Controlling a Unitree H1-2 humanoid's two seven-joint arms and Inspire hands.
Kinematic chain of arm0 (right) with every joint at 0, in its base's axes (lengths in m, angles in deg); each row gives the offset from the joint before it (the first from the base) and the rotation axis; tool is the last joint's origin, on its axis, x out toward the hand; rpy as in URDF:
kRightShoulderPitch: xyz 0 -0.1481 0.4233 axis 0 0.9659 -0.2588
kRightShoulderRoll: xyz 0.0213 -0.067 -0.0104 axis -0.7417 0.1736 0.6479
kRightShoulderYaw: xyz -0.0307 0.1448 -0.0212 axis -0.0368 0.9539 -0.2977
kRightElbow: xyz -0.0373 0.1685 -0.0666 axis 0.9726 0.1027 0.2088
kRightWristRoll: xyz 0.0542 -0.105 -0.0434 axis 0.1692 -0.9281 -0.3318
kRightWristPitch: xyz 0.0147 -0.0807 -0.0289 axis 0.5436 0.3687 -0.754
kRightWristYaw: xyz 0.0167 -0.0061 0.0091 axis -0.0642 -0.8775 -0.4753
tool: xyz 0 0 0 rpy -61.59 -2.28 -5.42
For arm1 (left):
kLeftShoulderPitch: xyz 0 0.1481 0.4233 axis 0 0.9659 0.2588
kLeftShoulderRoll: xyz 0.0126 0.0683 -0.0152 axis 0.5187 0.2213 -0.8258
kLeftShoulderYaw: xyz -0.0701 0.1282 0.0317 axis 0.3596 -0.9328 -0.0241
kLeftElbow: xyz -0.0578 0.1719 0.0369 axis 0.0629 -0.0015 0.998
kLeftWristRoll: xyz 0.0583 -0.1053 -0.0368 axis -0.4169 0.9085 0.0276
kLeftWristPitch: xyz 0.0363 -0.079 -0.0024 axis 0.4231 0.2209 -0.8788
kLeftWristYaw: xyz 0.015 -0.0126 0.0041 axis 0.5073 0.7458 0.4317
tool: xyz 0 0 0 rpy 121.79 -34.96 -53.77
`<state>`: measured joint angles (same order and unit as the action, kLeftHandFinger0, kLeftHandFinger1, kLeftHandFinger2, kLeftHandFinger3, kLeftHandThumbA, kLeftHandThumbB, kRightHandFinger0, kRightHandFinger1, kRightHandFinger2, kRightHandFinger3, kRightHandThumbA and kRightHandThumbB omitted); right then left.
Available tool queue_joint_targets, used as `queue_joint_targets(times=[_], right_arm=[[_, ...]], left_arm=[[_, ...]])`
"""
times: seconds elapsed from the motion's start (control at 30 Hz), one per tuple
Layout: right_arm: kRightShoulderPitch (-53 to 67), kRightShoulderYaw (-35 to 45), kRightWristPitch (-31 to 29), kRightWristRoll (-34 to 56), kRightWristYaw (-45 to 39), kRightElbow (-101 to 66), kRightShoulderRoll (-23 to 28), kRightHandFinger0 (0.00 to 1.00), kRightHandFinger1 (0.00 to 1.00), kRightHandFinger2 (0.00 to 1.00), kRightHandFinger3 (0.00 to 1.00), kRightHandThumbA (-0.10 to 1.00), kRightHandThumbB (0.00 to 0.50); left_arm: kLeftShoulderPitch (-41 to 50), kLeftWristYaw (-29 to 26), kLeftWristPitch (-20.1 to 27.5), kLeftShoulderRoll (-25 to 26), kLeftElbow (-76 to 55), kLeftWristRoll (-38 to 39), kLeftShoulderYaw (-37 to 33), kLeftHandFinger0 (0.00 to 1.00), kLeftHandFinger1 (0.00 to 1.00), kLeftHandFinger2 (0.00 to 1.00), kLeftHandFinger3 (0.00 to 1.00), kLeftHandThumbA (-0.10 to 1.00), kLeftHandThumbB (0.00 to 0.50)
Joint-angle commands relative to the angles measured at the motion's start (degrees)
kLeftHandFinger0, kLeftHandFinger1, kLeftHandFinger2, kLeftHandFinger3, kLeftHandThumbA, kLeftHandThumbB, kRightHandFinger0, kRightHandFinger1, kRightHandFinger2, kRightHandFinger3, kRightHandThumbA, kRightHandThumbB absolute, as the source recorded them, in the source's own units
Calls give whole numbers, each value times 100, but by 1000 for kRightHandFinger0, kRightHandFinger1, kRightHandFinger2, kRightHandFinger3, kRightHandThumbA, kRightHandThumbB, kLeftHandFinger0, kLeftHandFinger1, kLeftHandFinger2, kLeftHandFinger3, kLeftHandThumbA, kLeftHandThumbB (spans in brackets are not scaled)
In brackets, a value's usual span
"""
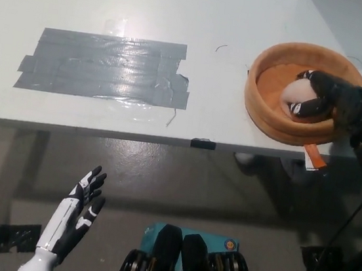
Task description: An emotional support dumpling is kept in a soft plate infront in the middle of the desk infront of the robot. The robot extends its right arm to pick up the dumpling and hands it to a person
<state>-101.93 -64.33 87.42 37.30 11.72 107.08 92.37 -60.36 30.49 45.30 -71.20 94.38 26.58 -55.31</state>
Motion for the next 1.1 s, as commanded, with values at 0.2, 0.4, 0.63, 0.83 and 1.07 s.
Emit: queue_joint_targets(times=[0.2, 0.4, 0.63, 0.83, 1.07], right_arm=[[61, 1305, -808, 421, 1380, -734, 113, 106, 742, 1000, 1000, -100, 184], [273, 2070, -646, 655, 1265, -2298, 132, 177, 705, 1000, 1000, -100, 152], [520, 2651, 84, 803, 973, -4241, 94, 157, 654, 1000, 1000, -100, 162], [690, 2767, 26, 837, 875, -4797, 90, 155, 621, 960, 1000, -100, 165], [762, 2762, 295, 863, 796, -4965, 27, 136, 574, 969, 1000, -100, 166]], left_arm=[[-318, 59, 155, 73, 21, 52, 35, 1000, 1000, 1000, 1000, 880, 382], [-367, 63, 133, 83, 19, 22, 24, 1000, 1000, 1000, 1000, 895, 369], [-422, 77, 122, 90, 50, 32, 21, 1000, 1000, 1000, 1000, 892, 354], [-413, 70, 141, 89, 50, 18, 18, 1000, 1000, 1000, 1000, 888, 347], [-390, 88, 146, 79, 30, 22, 7, 1000, 1000, 1000, 1000, 873, 340]])
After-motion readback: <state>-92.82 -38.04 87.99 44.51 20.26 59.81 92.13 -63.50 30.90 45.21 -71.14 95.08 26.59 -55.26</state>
